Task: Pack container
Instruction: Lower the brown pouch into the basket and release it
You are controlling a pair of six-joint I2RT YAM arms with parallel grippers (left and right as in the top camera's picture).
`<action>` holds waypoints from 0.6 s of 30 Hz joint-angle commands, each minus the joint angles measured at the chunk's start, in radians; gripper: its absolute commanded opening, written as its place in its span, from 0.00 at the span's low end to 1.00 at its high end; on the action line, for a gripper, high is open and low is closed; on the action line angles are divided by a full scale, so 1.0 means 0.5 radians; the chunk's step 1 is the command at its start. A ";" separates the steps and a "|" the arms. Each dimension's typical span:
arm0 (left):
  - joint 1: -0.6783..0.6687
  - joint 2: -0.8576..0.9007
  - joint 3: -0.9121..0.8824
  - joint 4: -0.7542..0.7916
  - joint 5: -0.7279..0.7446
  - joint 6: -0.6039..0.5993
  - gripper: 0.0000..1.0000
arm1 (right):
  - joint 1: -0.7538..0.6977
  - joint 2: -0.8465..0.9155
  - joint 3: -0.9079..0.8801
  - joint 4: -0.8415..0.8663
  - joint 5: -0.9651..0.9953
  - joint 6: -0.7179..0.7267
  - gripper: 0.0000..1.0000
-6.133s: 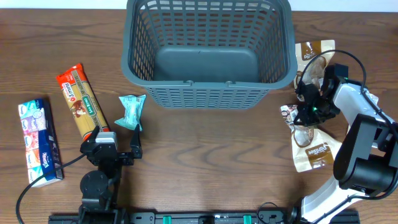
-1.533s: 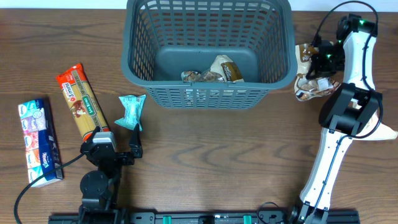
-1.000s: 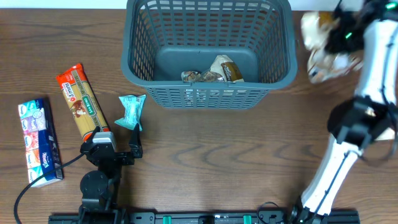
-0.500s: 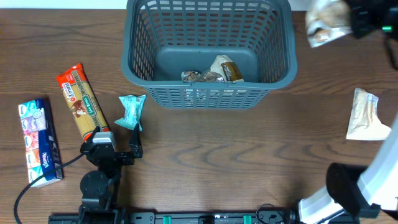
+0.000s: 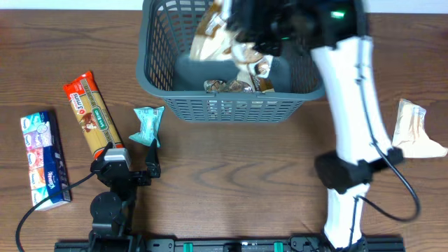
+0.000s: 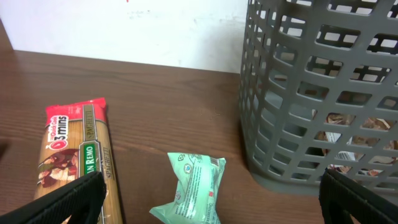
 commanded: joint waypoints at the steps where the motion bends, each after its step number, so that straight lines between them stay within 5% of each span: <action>1: -0.006 0.000 -0.040 -0.069 -0.060 -0.012 0.99 | 0.010 0.229 -0.001 -0.082 0.068 -0.126 0.01; 10: -0.006 0.000 -0.040 -0.069 -0.060 -0.012 0.99 | -0.011 0.726 -0.018 -0.298 0.068 -0.015 0.04; 15: -0.006 0.000 -0.040 -0.069 -0.060 -0.011 0.99 | -0.011 0.746 -0.018 -0.299 0.072 0.126 0.62; 18: -0.006 0.000 -0.040 -0.069 -0.060 -0.012 0.98 | -0.019 0.691 -0.014 -0.307 0.124 0.201 0.70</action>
